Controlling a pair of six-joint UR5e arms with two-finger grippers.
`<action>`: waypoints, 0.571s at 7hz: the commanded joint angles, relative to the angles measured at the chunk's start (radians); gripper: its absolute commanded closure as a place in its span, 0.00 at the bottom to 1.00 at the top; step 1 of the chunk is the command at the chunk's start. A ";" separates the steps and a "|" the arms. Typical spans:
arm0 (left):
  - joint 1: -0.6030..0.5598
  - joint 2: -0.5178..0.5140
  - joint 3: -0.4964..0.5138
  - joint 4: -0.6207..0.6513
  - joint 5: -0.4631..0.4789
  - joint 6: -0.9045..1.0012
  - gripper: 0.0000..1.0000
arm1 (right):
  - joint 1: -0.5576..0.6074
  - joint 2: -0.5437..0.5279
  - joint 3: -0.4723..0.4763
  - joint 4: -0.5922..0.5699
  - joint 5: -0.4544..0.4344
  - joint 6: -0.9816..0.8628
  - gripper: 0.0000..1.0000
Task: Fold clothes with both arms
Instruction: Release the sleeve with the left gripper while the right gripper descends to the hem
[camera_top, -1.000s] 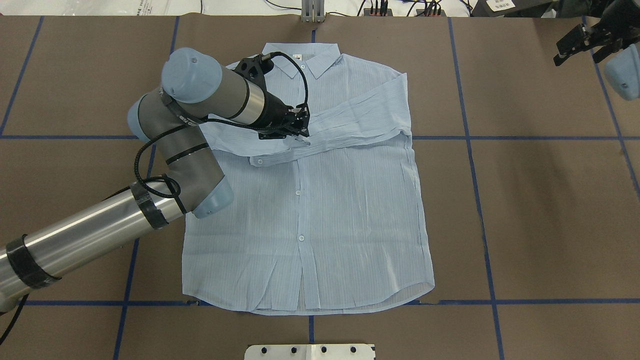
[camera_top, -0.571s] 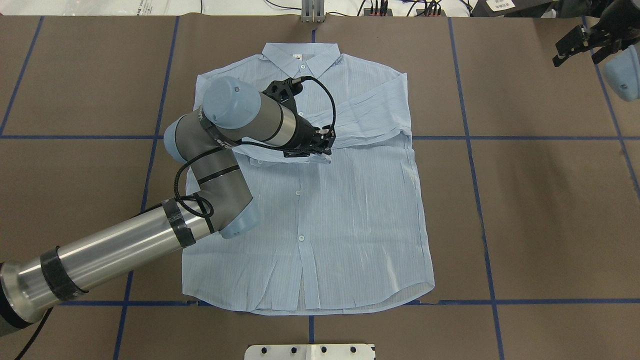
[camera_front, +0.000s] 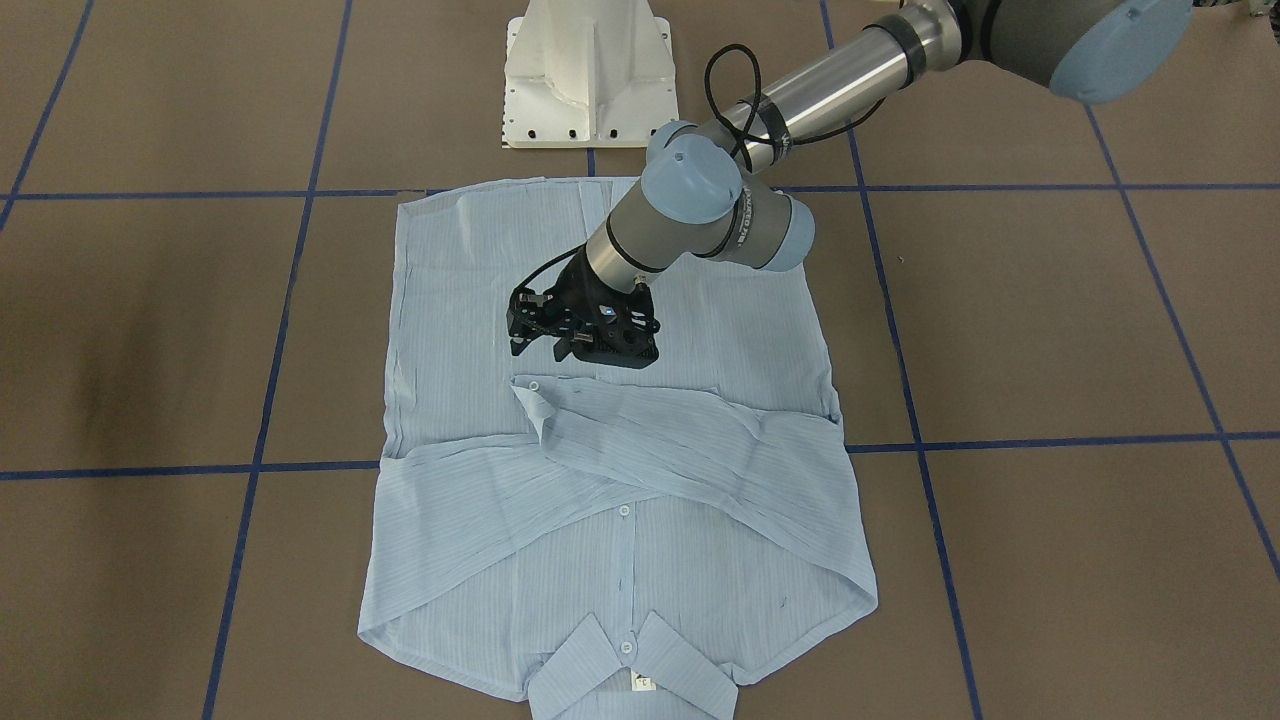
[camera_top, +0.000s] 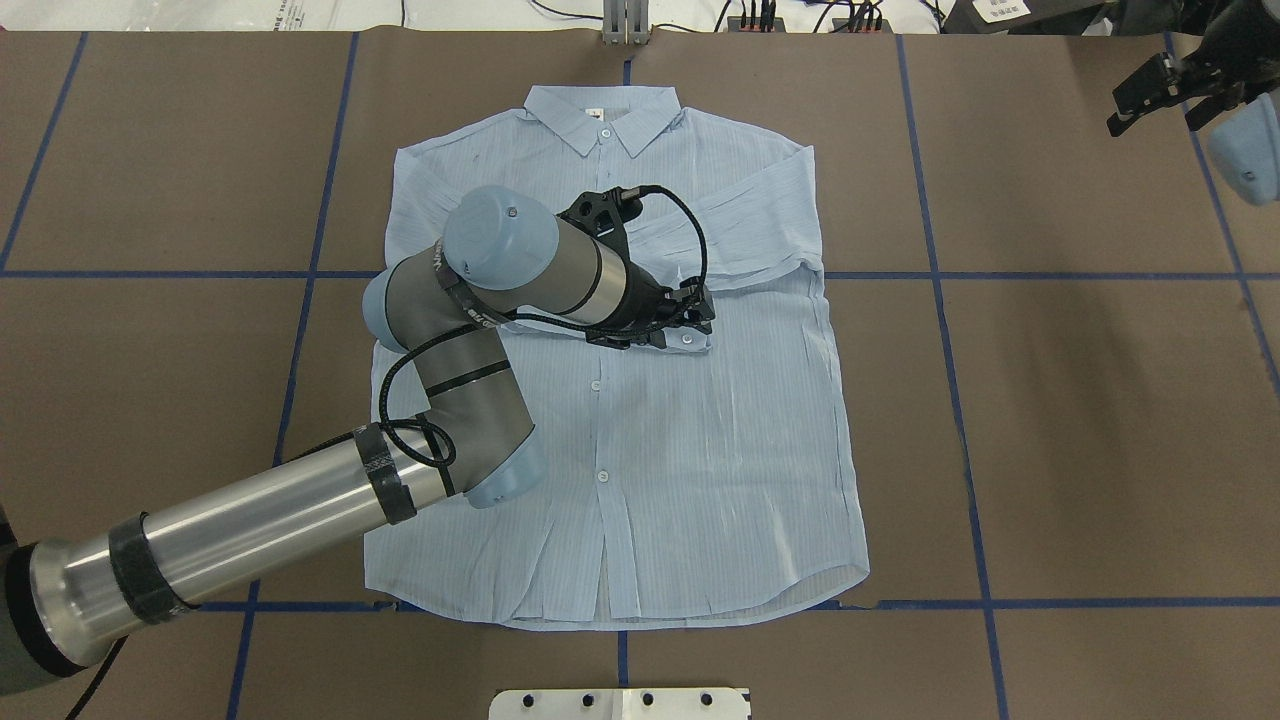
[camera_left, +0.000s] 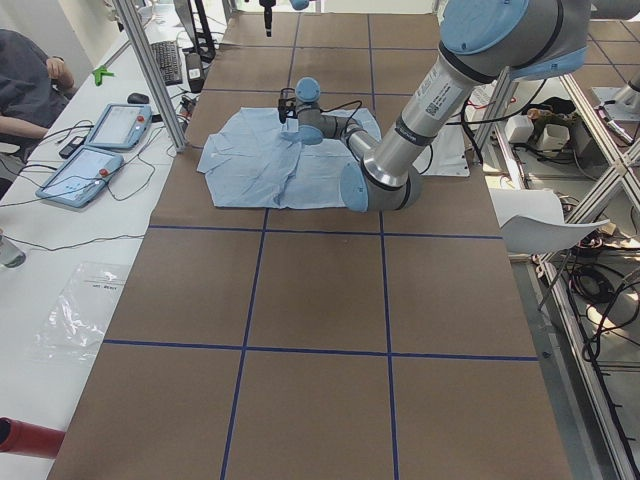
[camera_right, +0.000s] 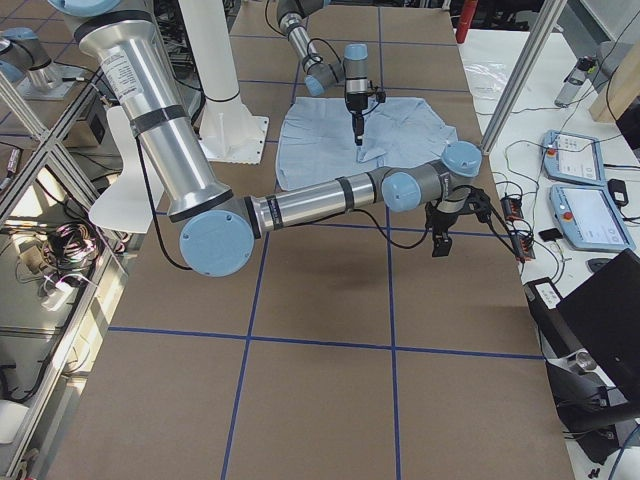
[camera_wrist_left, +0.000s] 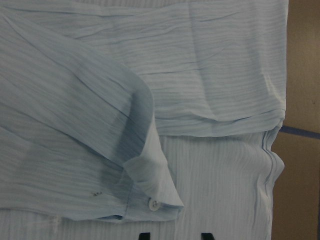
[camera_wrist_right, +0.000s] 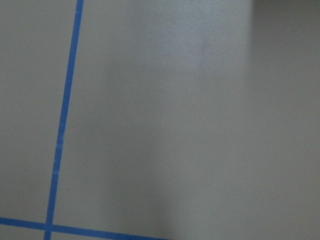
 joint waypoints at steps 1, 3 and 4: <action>-0.001 0.011 -0.006 0.012 -0.012 0.047 0.00 | -0.025 0.001 0.029 0.000 0.000 0.066 0.00; -0.006 0.121 -0.139 0.088 -0.052 0.108 0.00 | -0.125 -0.047 0.169 0.002 -0.018 0.253 0.00; -0.007 0.159 -0.241 0.243 -0.051 0.154 0.00 | -0.168 -0.110 0.287 0.002 -0.031 0.325 0.00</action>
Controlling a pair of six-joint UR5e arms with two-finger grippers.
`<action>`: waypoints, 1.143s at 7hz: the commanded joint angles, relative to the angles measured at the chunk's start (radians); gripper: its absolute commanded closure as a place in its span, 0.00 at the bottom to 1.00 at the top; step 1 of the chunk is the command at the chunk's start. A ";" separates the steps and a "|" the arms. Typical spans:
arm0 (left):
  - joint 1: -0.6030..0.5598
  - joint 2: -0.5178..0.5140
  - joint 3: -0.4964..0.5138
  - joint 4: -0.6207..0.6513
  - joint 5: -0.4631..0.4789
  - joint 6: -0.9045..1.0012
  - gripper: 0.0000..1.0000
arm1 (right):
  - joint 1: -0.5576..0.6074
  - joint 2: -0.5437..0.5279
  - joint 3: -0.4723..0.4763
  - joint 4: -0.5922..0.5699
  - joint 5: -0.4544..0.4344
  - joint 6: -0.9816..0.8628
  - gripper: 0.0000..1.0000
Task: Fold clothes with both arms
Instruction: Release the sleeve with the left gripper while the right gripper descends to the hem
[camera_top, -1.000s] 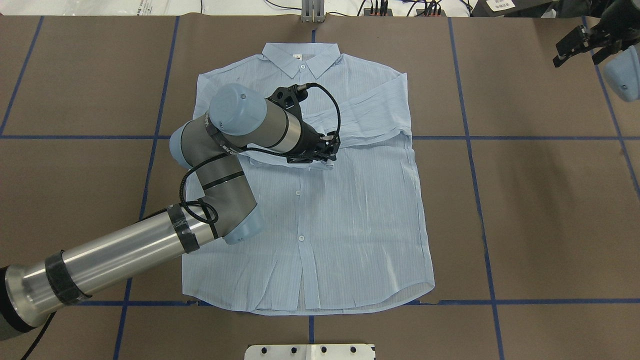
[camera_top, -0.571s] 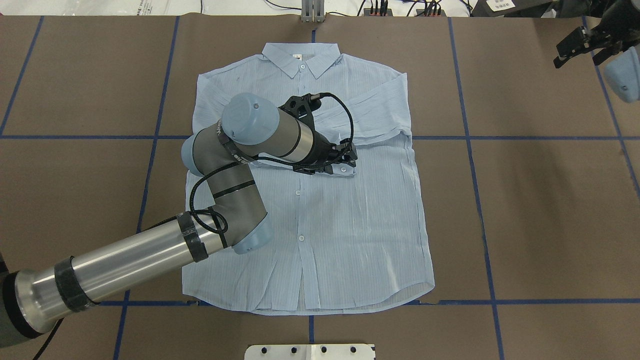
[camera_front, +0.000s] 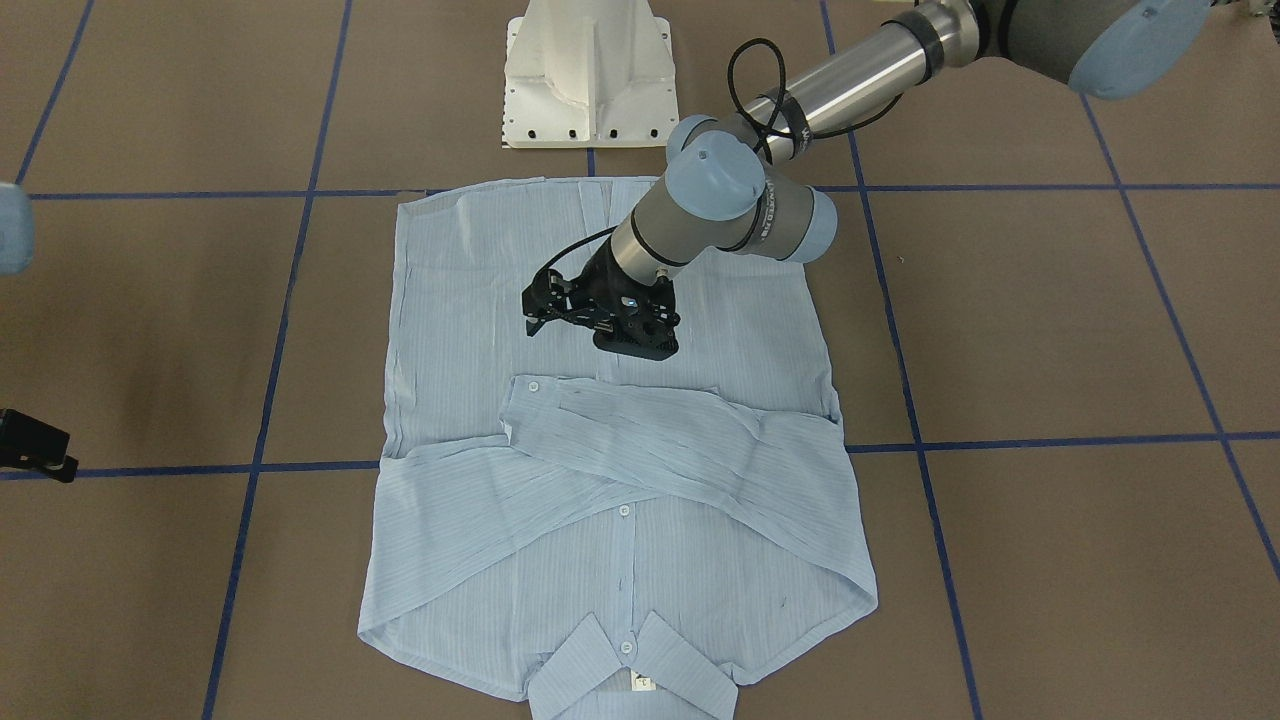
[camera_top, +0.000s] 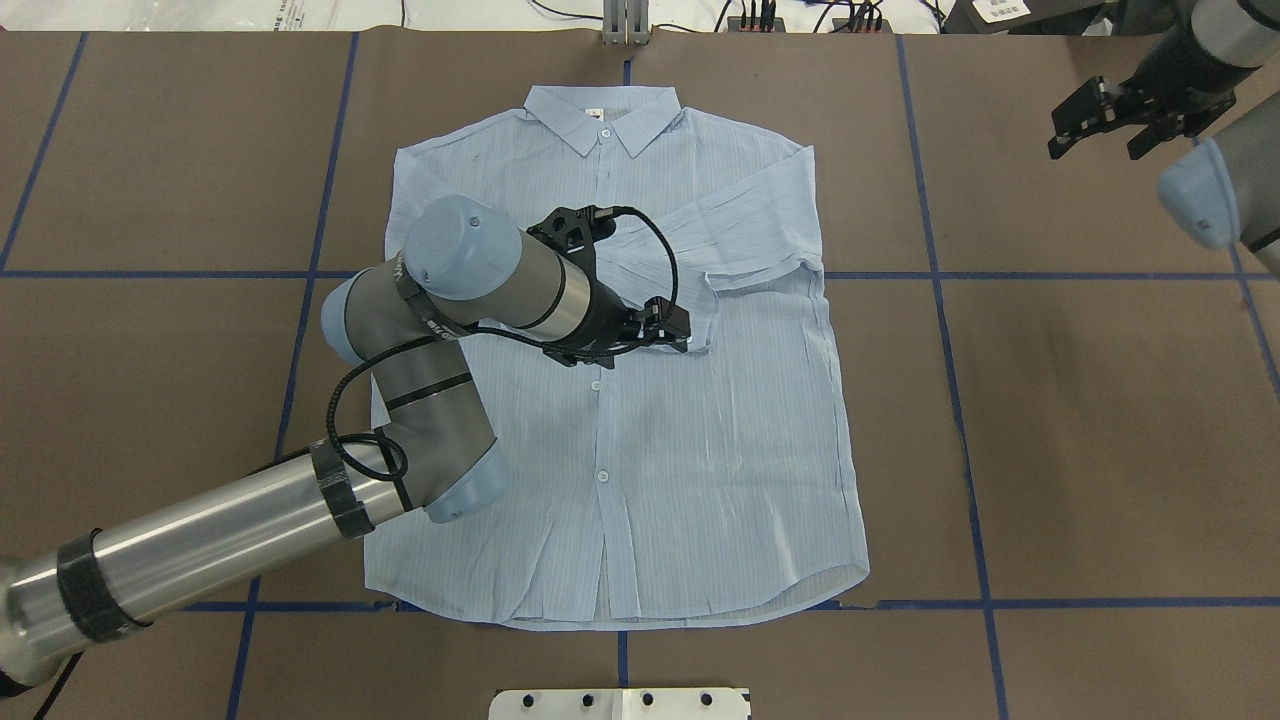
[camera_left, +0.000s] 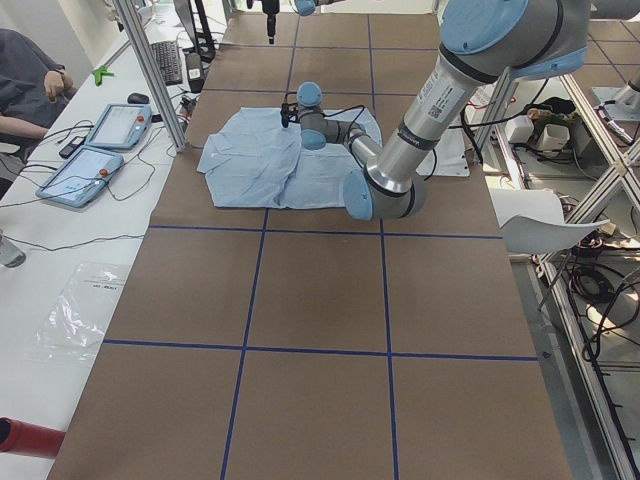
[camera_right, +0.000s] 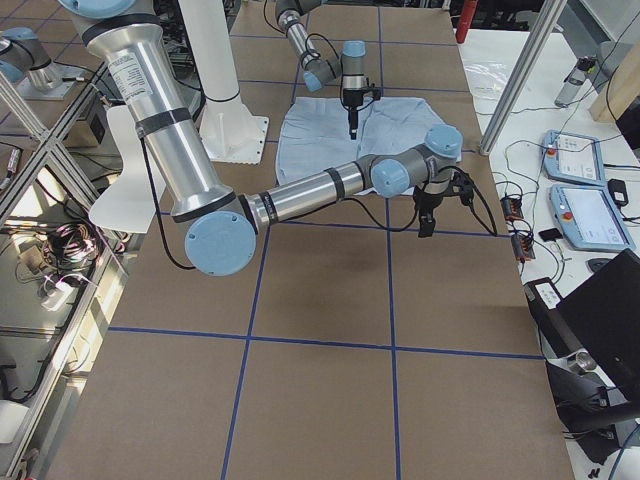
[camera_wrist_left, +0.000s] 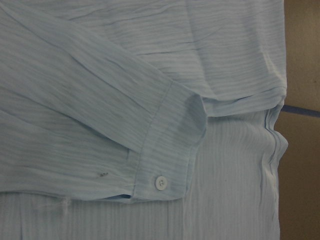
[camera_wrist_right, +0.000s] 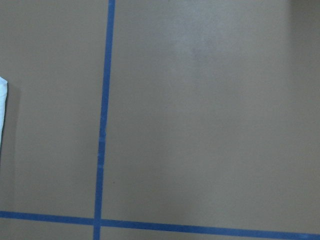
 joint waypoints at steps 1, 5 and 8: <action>-0.010 0.114 -0.223 0.244 -0.004 0.103 0.00 | -0.121 -0.138 0.254 0.000 -0.046 0.207 0.00; -0.012 0.510 -0.618 0.296 0.013 0.163 0.00 | -0.532 -0.313 0.601 0.009 -0.334 0.690 0.00; 0.098 0.655 -0.705 0.294 0.198 0.117 0.00 | -0.744 -0.455 0.608 0.238 -0.515 0.852 0.00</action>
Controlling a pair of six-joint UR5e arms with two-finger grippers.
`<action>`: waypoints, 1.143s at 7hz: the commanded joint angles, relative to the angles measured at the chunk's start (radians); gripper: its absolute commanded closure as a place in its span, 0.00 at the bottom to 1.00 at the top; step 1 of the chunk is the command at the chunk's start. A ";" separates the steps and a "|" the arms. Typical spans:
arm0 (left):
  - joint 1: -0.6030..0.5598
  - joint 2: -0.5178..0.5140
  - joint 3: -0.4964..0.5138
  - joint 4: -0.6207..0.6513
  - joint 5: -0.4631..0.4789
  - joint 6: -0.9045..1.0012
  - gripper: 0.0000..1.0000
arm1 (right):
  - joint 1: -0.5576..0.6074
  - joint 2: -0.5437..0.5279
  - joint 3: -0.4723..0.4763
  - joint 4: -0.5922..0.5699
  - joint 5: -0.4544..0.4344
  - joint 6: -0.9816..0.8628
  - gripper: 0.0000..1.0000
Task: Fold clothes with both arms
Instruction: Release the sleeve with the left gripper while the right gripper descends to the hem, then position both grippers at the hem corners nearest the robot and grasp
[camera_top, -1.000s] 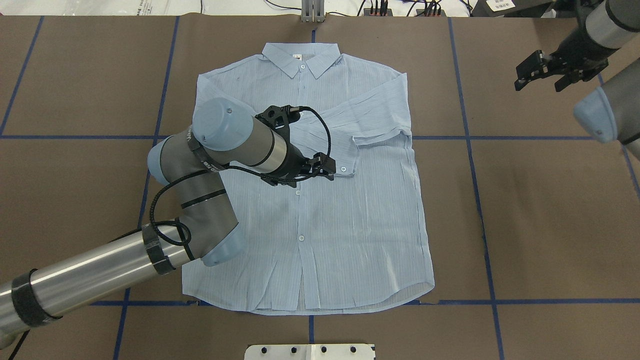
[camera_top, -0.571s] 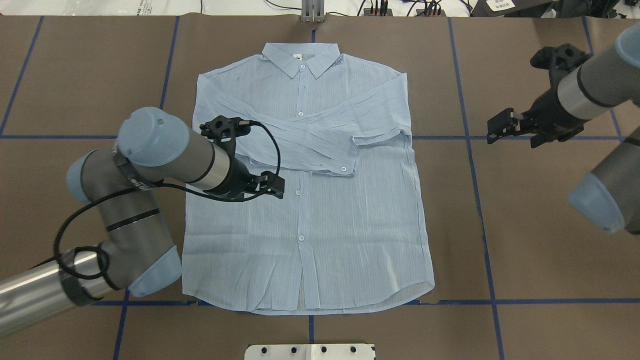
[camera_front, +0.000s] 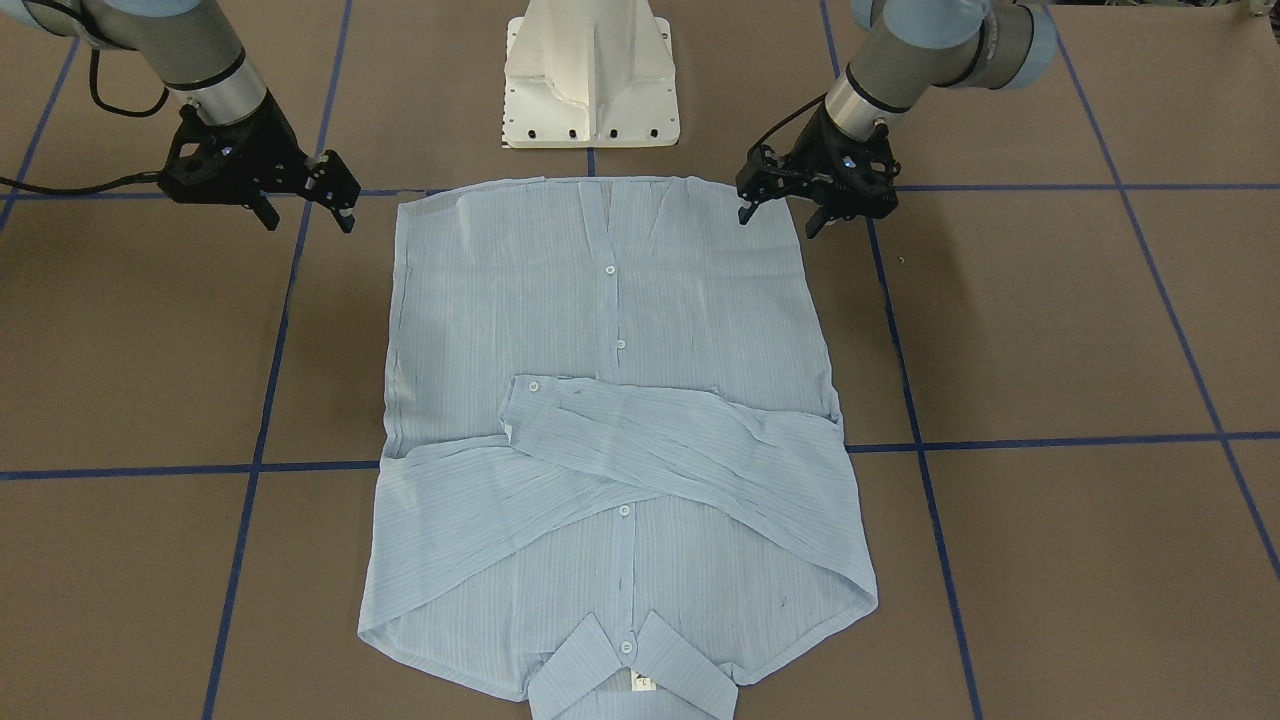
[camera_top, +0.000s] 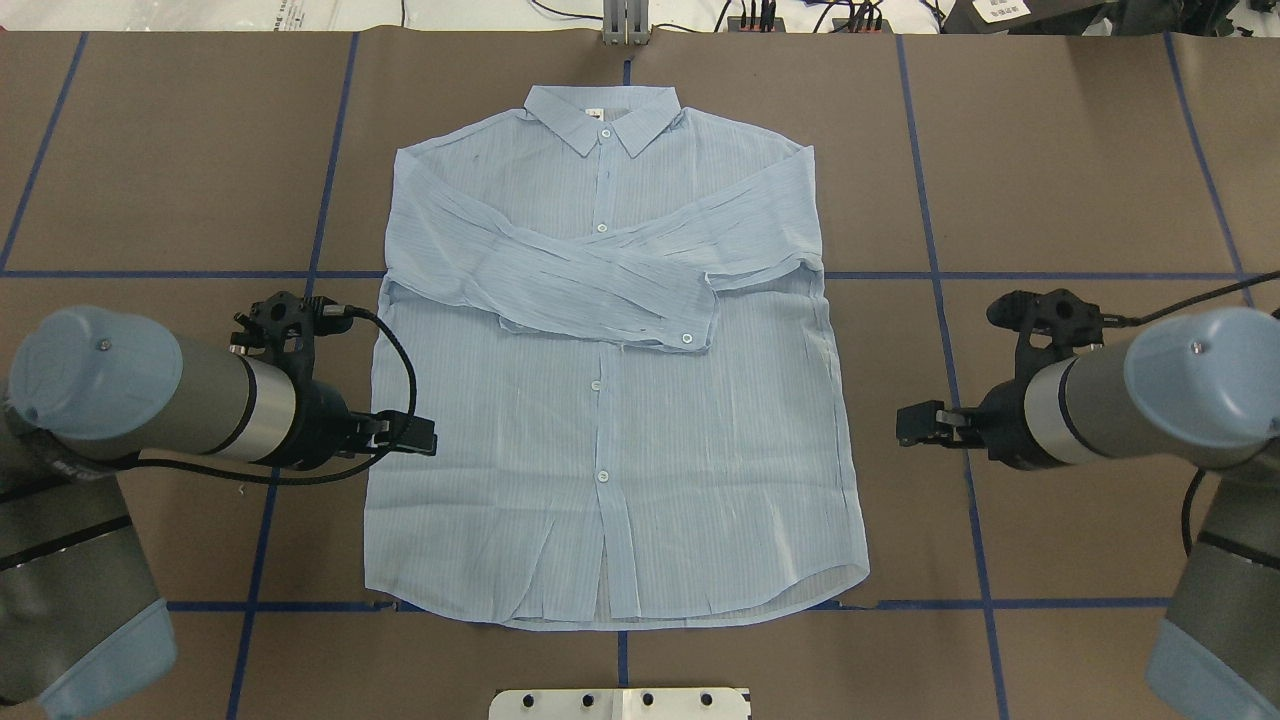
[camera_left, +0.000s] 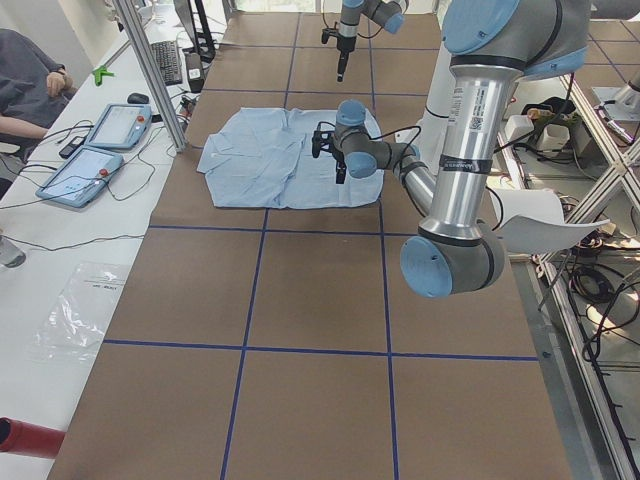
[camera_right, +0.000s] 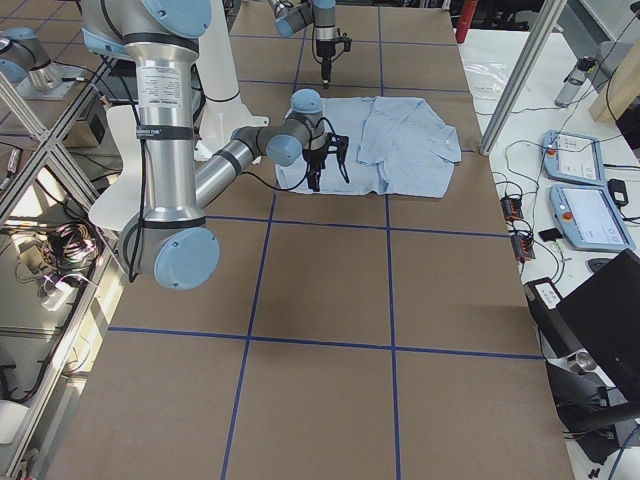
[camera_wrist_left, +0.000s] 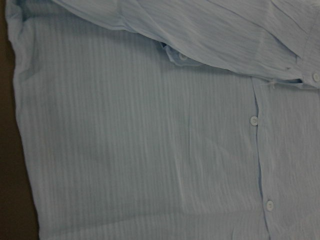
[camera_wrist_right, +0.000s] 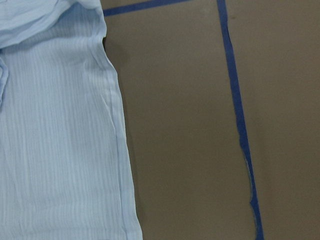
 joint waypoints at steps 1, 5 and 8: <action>0.108 0.061 -0.017 0.000 0.117 -0.080 0.00 | -0.099 -0.046 0.004 0.059 -0.087 0.060 0.00; 0.234 0.067 0.030 0.012 0.205 -0.201 0.19 | -0.107 -0.046 0.004 0.059 -0.085 0.060 0.00; 0.265 0.067 0.029 0.052 0.207 -0.214 0.60 | -0.109 -0.046 0.004 0.059 -0.085 0.060 0.00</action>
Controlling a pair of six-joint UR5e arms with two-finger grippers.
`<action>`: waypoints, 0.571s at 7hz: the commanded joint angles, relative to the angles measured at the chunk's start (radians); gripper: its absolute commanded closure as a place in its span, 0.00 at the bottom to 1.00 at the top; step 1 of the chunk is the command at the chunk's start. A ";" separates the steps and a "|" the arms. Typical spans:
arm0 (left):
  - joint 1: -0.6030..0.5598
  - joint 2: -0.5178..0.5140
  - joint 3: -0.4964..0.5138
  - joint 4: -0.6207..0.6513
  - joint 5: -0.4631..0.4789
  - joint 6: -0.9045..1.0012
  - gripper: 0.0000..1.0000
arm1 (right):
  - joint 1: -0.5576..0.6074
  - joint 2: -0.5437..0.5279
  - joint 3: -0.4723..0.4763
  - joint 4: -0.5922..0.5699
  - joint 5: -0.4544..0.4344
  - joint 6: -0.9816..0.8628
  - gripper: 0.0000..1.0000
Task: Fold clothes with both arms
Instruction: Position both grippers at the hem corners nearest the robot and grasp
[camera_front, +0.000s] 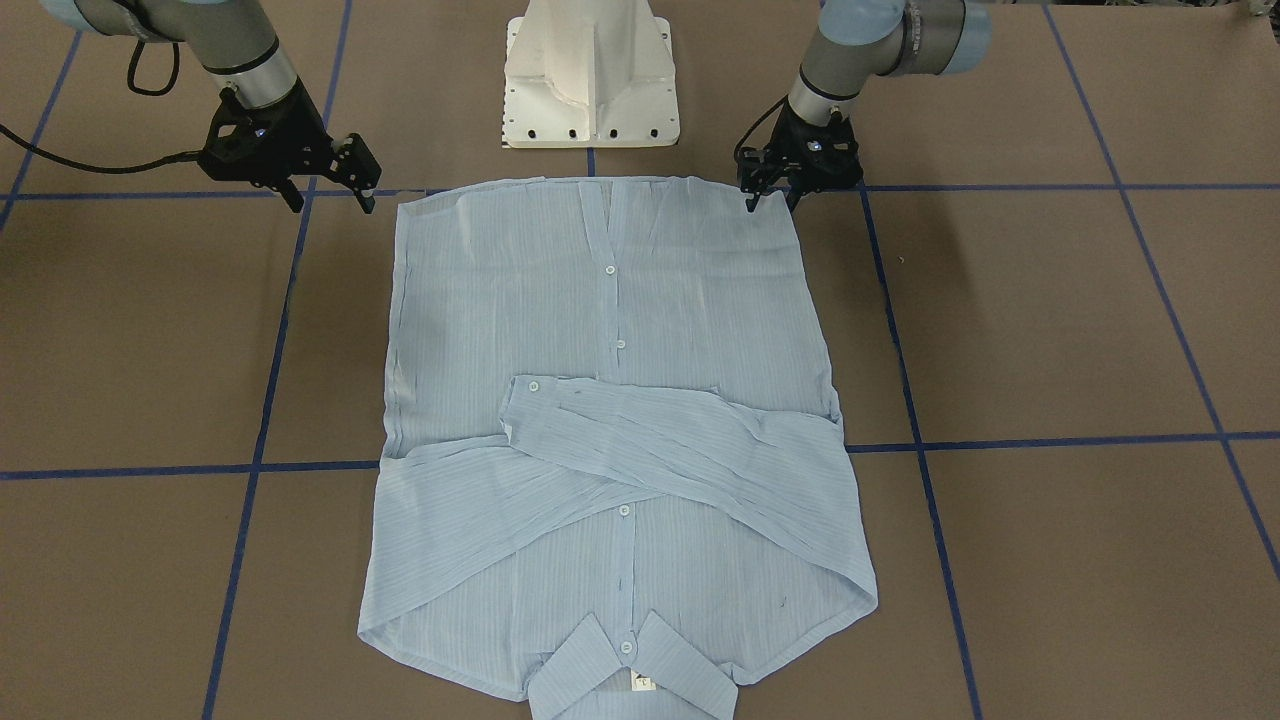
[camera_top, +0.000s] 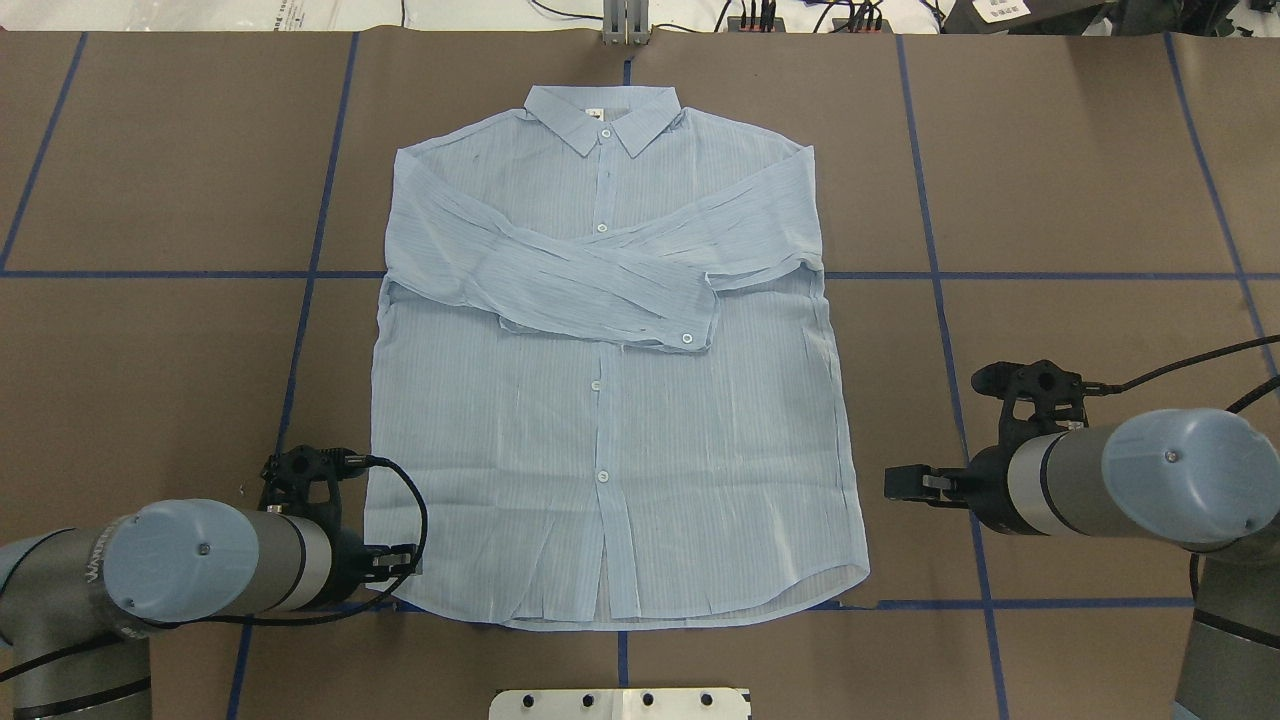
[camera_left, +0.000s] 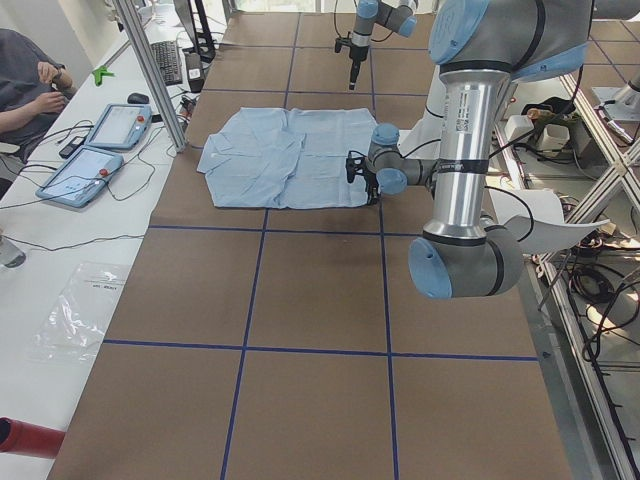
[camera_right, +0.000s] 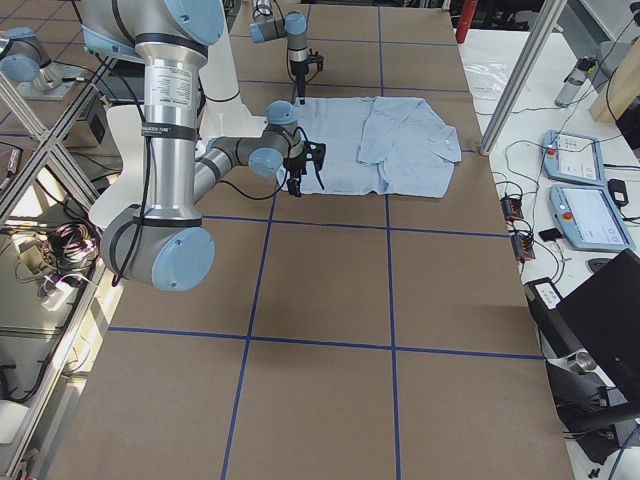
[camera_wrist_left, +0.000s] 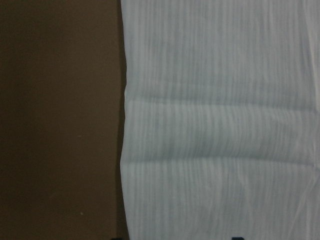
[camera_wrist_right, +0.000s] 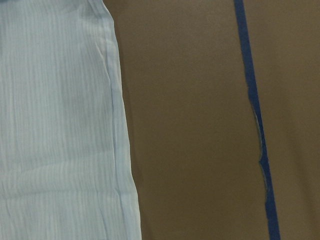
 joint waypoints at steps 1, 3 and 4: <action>0.006 0.001 -0.006 0.016 0.000 -0.005 0.84 | -0.002 0.000 0.000 0.000 0.000 0.000 0.00; 0.002 0.008 -0.016 0.018 0.000 -0.005 1.00 | -0.002 0.000 0.000 0.000 0.000 0.000 0.00; 0.000 0.010 -0.020 0.018 0.000 -0.005 1.00 | -0.008 -0.011 0.000 0.006 0.000 0.000 0.00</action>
